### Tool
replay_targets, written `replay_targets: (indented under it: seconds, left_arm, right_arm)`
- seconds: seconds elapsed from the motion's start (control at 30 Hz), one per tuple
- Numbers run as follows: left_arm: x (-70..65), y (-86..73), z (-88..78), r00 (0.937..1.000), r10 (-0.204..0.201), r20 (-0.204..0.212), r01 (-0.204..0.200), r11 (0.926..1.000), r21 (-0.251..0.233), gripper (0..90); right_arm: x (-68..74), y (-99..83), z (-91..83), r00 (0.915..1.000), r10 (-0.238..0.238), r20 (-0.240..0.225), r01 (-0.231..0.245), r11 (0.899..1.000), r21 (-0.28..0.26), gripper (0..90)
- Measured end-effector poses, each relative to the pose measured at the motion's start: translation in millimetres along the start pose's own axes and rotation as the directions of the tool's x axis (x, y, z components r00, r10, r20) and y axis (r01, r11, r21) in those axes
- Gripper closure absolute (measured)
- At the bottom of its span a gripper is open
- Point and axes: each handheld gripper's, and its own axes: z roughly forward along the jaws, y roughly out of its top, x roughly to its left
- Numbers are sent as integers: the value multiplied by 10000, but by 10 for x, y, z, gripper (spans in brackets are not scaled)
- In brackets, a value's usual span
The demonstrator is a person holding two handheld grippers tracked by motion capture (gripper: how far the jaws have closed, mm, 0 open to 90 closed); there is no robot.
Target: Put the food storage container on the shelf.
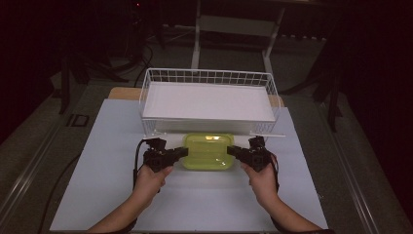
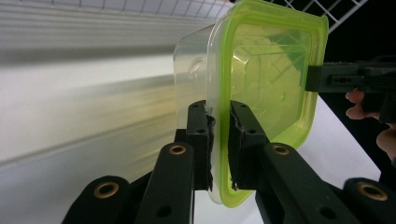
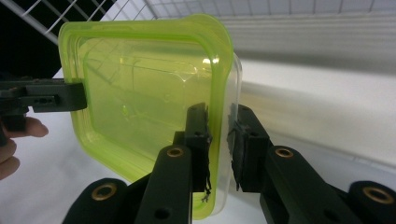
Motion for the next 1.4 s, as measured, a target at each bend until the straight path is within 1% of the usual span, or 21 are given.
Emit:
replay_targets:
  seconds: [0.03,0.07,0.2,0.23,0.3,0.37,0.43,0.47,0.5,0.63,0.8,0.87,0.9,1.0,1.1,1.17,1.23,1.27,1.4]
  left_arm:
    - [0,0,0,10000,0,0,0,10000,0,807]
    - [37,23,42,10000,-94,2,94,10000,-24,807]
    - [93,51,128,9999,-149,-66,148,9999,-10,806]
    - [93,51,128,9999,-149,-66,148,9999,-10,806]
    - [141,57,191,9997,-205,-106,206,9998,11,806]
    - [177,63,235,9998,-160,-122,161,9999,60,806]
    - [194,68,258,9997,-220,-107,221,9997,111,806]
    - [209,68,300,9993,-330,-183,333,9994,129,806]
    - [231,72,322,9992,-354,-182,357,9993,149,805]
    - [271,66,370,9984,-493,-270,502,9983,313,805]
    - [320,68,411,9983,-471,-353,485,9980,403,804]
    - [337,58,429,9982,-446,-403,468,9974,544,804]
    - [350,49,437,9980,-518,-355,535,9974,488,803]
    - [354,50,442,9985,-456,-314,469,9981,408,803]
    - [371,53,451,9983,-502,-305,508,9985,193,800]
    - [379,64,461,9986,-438,-301,442,9989,120,794]
    - [390,67,471,9985,-465,-301,466,9989,18,786]
    - [391,67,476,9986,-407,-338,406,9992,-32,781]
    - [392,69,509,9985,-17,-539,4,9997,-243,738]
  right_arm:
    - [0,0,0,10000,0,0,0,10000,0,782]
    - [-18,35,36,9999,29,101,-29,10000,-82,781]
    - [-70,83,103,9996,17,276,-12,9999,-159,781]
    - [-70,83,103,9996,17,276,-12,9999,-159,781]
    - [-108,91,159,9994,140,332,-134,9997,-182,782]
    - [-134,88,198,9989,175,427,-167,9997,-180,781]
    - [-145,87,211,9988,223,434,-216,9996,-178,781]
    - [-179,83,249,9984,284,492,-277,9995,-154,781]
    - [-186,80,258,9981,318,524,-312,9994,-136,781]
    - [-214,68,315,9975,366,603,-363,9993,-62,783]
    - [-238,60,386,9969,364,699,-364,9993,-13,783]
    - [-245,52,410,9967,384,710,-385,9993,1,783]
    - [-251,47,423,9966,386,722,-391,9992,43,783]
    - [-269,35,449,9961,392,790,-394,9992,10,780]
    - [-279,44,455,9959,535,731,-536,9986,-3,779]
    - [-277,55,463,9952,590,783,-590,9983,-17,775]
    - [-294,64,480,9956,458,823,-446,9989,-168,768]
    - [-293,68,486,9954,375,880,-358,9991,-212,767]
    - [-299,71,513,9938,84,1111,-30,9988,-483,756]
